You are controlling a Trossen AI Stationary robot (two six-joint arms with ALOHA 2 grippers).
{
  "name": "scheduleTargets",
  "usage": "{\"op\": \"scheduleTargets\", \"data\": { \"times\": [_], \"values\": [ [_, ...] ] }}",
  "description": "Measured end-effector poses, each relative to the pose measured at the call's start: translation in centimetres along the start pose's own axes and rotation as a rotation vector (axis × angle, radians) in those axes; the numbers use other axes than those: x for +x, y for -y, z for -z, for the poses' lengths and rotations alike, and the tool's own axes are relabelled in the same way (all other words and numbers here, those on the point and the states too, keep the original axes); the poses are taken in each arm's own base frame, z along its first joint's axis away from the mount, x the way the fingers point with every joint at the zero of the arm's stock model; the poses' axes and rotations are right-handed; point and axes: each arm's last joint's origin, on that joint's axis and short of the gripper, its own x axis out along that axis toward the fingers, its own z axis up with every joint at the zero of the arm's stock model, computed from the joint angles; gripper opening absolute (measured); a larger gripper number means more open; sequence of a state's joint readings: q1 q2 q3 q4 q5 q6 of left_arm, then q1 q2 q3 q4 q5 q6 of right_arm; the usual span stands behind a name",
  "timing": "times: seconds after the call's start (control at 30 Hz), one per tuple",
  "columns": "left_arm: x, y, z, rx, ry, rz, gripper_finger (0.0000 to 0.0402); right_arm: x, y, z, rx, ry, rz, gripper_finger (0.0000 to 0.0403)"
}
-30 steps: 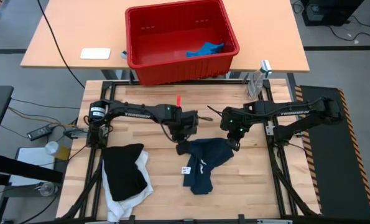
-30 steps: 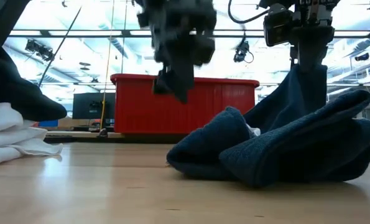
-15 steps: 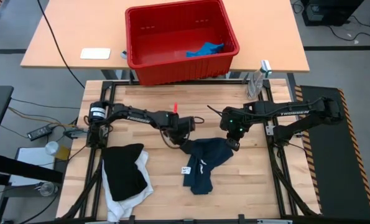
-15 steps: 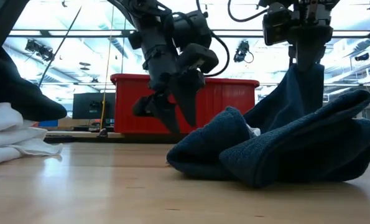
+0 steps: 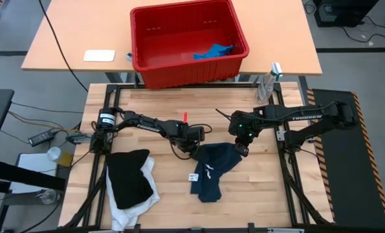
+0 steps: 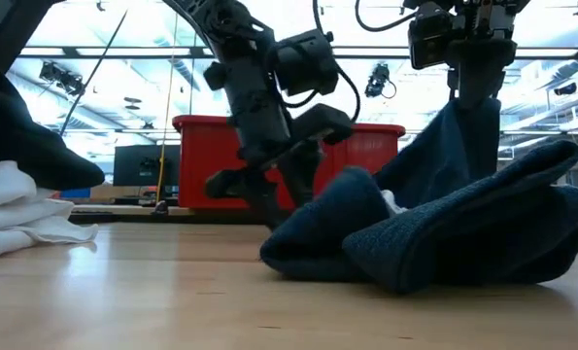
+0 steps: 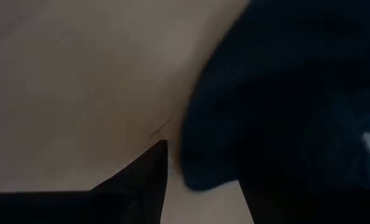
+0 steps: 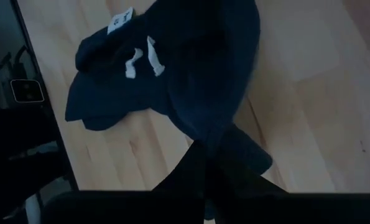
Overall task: Fold Laundry from Bin
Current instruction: Remove the dark blue shorts from the red bin and place them on the table
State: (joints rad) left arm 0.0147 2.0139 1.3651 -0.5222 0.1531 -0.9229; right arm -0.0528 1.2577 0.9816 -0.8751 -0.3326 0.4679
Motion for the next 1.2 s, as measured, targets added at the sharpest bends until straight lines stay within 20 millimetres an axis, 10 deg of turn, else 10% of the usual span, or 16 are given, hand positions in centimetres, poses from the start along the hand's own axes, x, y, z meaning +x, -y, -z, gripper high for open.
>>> {"op": "scheduleTargets", "data": {
  "times": [0.43, 0.7, 1.2],
  "values": [
    [-0.5, 0.6, 1.5, 0.258, -0.05, -0.023, 0.0014, 0.0, 0.0, 0.0, -0.046, -0.004, -0.004, 0.0012],
    [-11.7, 2.4, 1.2, 0.612, 0.037, 0.029, 0.0004, -1.9, -0.5, 0.7, -0.149, 0.036, -0.063, 0.0012],
    [-26.2, 4.1, -0.2, 0.829, 0.317, 0.247, 0.0005, -14.1, -5.4, 0.8, -0.32, 0.295, -0.249, 0.0012]
  ]
}}
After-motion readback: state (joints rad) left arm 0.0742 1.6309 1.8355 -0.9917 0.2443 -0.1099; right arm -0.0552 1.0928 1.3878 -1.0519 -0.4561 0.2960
